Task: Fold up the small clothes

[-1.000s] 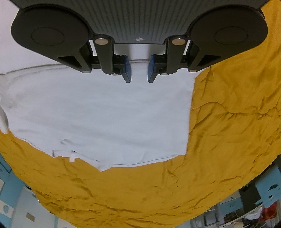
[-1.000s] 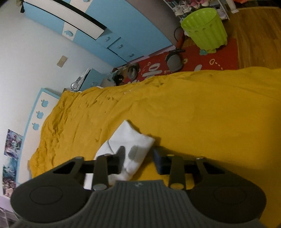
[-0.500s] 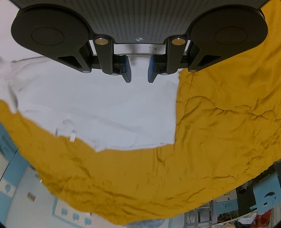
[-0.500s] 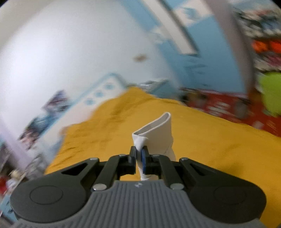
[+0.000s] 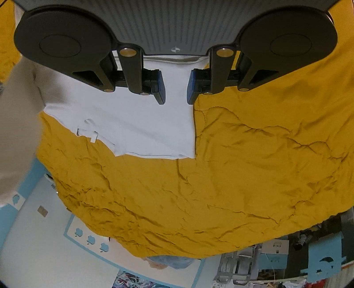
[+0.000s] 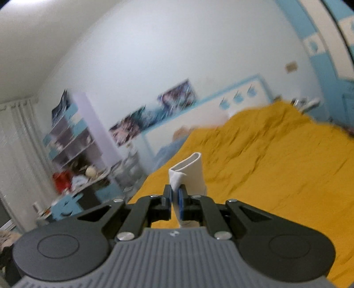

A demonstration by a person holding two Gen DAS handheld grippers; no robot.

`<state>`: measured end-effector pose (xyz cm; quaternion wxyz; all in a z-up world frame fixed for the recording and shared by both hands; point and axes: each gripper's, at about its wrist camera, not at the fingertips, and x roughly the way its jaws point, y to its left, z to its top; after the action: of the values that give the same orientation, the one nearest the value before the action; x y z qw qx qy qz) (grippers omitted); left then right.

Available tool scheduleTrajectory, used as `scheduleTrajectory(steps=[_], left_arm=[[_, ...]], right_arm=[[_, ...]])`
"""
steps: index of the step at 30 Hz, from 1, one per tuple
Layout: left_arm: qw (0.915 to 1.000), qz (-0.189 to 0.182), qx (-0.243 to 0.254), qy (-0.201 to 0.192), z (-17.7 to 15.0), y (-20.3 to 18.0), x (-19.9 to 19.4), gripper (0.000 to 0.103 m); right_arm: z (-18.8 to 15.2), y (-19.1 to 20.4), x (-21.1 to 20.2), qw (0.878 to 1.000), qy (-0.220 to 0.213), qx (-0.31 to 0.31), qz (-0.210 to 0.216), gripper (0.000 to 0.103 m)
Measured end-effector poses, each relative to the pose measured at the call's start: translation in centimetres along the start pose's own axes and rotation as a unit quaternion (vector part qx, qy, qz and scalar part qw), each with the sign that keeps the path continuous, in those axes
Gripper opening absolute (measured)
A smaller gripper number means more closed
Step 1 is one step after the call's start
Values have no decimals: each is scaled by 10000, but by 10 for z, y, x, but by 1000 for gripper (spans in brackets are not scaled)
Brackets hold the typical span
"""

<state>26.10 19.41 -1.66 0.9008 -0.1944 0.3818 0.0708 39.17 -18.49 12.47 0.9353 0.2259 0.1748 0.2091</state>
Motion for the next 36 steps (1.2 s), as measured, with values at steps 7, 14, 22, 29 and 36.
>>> scheduleTrajectory(steps=[7, 14, 22, 29, 36], left_arm=[[9987, -403, -320, -15, 0, 24, -1, 26], [9949, -823, -571, -92, 0, 43, 6, 26], [9877, -1222, -977, 6, 6, 59, 24, 28], [9913, -1122, -614, 309, 12, 38, 67, 37], [9930, -1013, -407, 456, 9, 27, 105, 29]], right_arm=[[-153, 51, 81, 9924, 1204, 251, 9, 1], [-280, 59, 135, 9690, 2427, 468, 45, 1], [-336, 65, 155, 9440, 3209, 566, 518, 26], [-291, 22, 118, 9569, 2844, 342, 474, 34], [-250, -59, 81, 9710, 2329, -188, -501, 35]])
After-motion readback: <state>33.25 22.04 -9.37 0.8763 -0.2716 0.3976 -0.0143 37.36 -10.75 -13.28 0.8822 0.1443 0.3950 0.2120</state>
